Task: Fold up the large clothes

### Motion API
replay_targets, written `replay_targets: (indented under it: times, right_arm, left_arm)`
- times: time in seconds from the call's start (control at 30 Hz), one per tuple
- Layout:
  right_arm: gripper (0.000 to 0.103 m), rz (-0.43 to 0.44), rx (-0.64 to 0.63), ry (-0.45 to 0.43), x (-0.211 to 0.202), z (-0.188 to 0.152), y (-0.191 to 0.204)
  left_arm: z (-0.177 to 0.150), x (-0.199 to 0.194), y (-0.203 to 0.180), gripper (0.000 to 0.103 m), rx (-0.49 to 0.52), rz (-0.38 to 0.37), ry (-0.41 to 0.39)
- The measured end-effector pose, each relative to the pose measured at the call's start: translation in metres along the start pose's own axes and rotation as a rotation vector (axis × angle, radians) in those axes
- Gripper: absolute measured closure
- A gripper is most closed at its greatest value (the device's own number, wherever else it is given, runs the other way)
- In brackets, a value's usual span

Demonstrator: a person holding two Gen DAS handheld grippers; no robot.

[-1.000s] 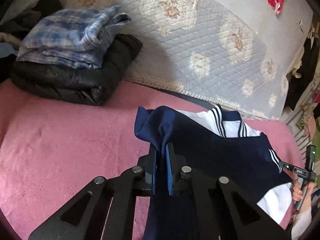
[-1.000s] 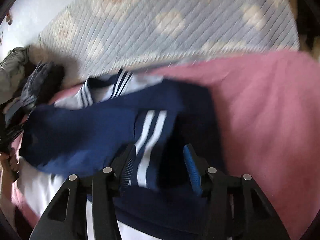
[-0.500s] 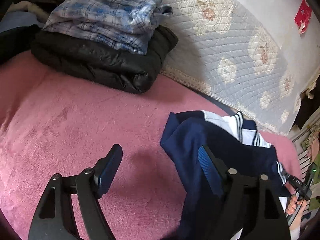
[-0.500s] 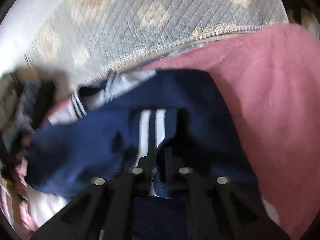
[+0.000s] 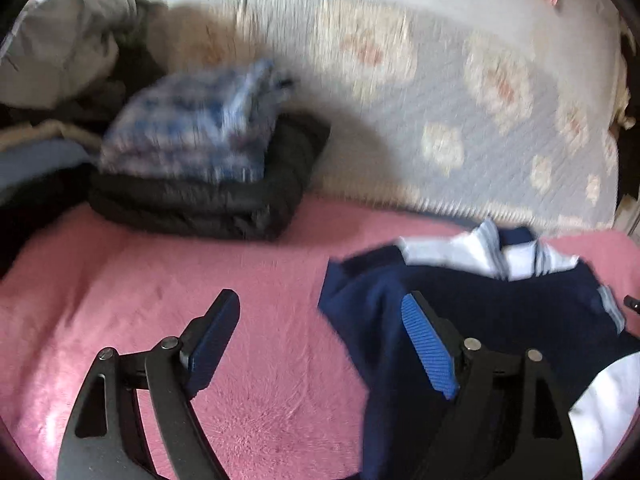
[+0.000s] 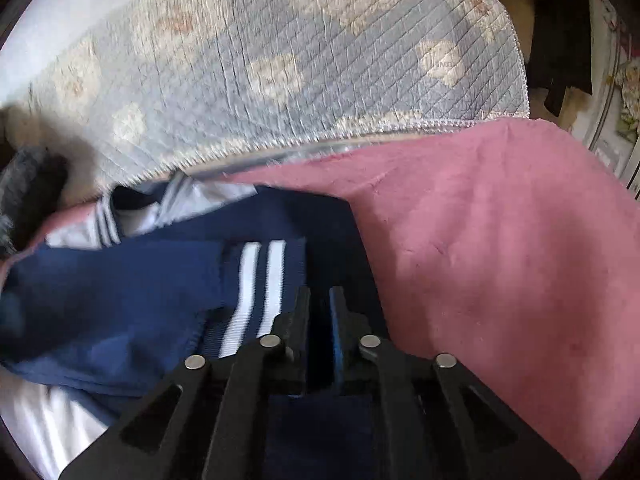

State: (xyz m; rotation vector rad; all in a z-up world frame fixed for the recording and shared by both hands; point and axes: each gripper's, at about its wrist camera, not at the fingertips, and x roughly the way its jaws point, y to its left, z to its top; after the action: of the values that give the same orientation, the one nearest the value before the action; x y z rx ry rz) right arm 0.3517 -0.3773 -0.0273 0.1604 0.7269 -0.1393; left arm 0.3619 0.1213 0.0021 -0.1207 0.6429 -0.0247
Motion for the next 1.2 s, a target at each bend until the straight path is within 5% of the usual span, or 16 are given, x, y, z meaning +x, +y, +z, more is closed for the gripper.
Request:
replay_targets:
  times: [0.07, 0.13, 0.23, 0.4, 0.63, 0.8, 0.93, 1.2]
  right_arm:
    - [0.04, -0.009, -0.015, -0.062, -0.021, 0.0, 0.005]
    - [0.029, -0.072, -0.051, -0.15, -0.046, -0.004, 0.013]
    - [0.024, -0.207, -0.138, -0.225, -0.076, -0.013, 0.033]
    - [0.017, -0.139, -0.094, -0.288, -0.126, -0.036, 0.041]
    - [0.012, -0.035, -0.136, -0.339, -0.17, -0.07, 0.063]
    - [0.011, -0.047, -0.14, -0.34, -0.177, -0.09, 0.068]
    - [0.011, 0.017, -0.147, -0.322, -0.18, -0.095, 0.07]
    - [0.011, 0.032, -0.15, -0.312, -0.178, -0.098, 0.072]
  left_arm:
    - [0.005, -0.022, -0.006, 0.021, 0.01, -0.018, -0.069]
    - [0.007, -0.051, -0.017, 0.02, 0.049, -0.039, -0.139]
    - [0.004, -0.093, -0.034, 0.004, 0.104, -0.067, -0.233]
    - [-0.006, -0.143, -0.051, 0.0, 0.077, -0.131, -0.313]
    - [-0.044, -0.158, -0.076, 0.0, 0.105, -0.074, -0.305]
    - [-0.067, -0.181, -0.095, 0.0, 0.149, 0.002, -0.459]
    - [-0.07, -0.176, -0.111, 0.0, 0.223, 0.056, -0.389]
    - [-0.09, -0.167, -0.126, 0.0, 0.261, 0.015, -0.338]
